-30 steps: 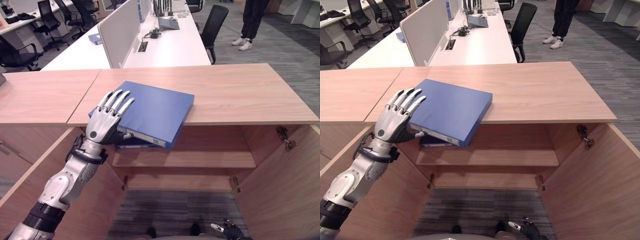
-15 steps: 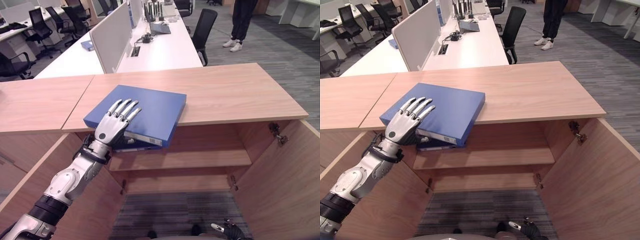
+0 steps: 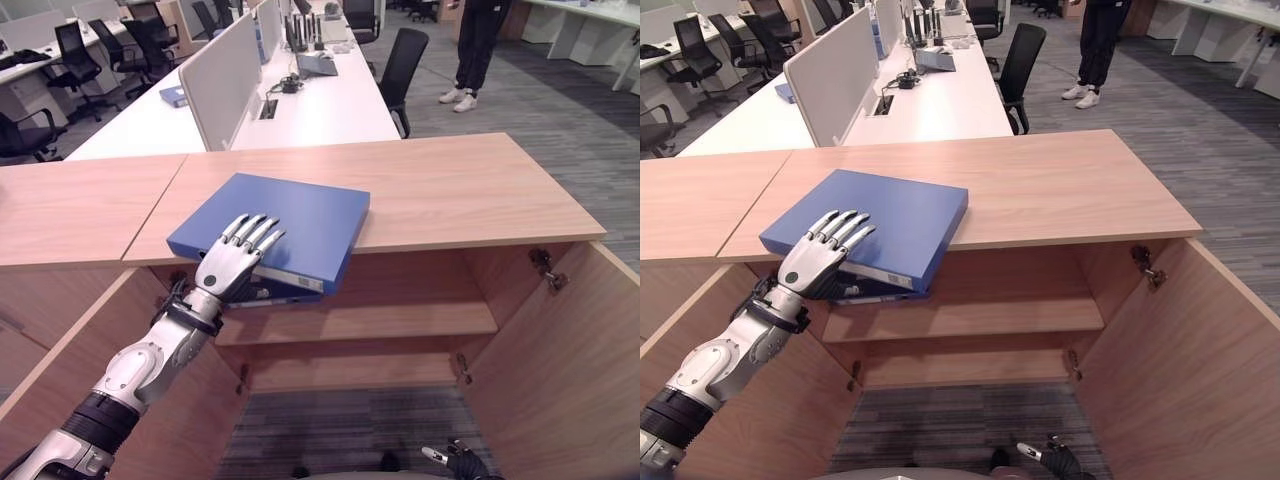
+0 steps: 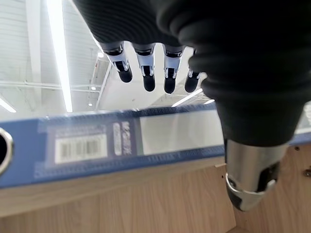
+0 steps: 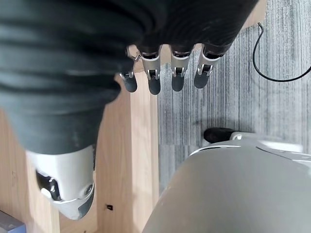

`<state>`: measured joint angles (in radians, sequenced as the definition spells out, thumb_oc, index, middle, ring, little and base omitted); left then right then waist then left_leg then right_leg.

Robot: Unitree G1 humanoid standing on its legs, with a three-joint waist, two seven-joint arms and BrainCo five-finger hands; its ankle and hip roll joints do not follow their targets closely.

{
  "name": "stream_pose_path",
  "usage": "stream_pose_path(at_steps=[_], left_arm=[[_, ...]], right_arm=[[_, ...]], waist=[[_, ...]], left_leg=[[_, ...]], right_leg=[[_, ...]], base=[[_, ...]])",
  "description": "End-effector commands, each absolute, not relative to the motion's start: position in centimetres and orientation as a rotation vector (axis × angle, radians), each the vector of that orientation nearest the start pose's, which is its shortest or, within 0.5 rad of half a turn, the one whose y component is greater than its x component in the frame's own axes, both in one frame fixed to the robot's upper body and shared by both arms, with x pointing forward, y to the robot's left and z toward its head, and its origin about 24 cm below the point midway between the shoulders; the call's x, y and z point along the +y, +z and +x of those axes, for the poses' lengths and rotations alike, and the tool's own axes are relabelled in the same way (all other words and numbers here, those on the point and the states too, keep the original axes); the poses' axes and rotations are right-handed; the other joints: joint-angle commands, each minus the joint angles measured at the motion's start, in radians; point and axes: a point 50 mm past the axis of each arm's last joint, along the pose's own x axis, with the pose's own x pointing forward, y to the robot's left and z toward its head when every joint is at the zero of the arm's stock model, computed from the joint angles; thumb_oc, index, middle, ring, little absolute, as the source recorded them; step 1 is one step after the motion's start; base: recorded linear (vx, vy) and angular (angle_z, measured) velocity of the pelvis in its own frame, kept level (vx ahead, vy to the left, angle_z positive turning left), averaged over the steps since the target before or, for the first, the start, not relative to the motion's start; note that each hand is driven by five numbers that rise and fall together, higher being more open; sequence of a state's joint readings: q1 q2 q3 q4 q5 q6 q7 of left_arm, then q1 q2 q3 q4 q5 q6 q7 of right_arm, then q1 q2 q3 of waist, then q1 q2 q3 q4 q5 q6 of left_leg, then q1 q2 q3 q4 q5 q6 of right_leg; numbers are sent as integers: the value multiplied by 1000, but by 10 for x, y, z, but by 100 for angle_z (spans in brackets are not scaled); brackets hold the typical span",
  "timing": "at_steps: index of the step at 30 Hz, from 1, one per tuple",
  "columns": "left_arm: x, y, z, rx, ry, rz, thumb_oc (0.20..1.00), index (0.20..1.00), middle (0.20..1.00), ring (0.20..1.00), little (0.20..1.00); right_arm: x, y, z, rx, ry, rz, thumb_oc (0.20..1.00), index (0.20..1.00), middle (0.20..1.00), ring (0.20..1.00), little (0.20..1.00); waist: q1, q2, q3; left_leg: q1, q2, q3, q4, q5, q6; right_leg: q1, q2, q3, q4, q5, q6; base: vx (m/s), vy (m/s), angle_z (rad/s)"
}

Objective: Put the empty folder in the office cabinet

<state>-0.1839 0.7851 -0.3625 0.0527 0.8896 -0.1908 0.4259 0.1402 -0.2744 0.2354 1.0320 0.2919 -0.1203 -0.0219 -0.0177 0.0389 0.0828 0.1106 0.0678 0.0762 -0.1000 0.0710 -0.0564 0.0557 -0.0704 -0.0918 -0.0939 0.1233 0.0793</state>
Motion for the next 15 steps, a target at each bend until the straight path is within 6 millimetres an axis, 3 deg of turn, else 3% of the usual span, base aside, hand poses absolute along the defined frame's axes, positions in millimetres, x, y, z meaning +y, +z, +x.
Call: stream_pose_path(at_steps=[1, 15], left_arm=[[197, 118, 282, -690, -60, 1567, 1000, 1000, 1000, 1000, 1000], [181, 123, 296, -721, -55, 1552, 1000, 1000, 1000, 1000, 1000]], right_arm=[[-226, -150, 106, 998, -104, -122, 1000, 1000, 1000, 1000, 1000], [-225, -152, 105, 1021, -104, -121, 1000, 1000, 1000, 1000, 1000]], waist=[[-3, -11, 58], [-16, -17, 47]], left_leg=[[24, 80, 35, 13, -57, -84], [27, 82, 44, 13, -57, -85]], right_leg=[[112, -31, -14, 7, -176, 75], [111, -28, -15, 7, -177, 73]], base=[[1, 5, -3], [-4, -1, 0]])
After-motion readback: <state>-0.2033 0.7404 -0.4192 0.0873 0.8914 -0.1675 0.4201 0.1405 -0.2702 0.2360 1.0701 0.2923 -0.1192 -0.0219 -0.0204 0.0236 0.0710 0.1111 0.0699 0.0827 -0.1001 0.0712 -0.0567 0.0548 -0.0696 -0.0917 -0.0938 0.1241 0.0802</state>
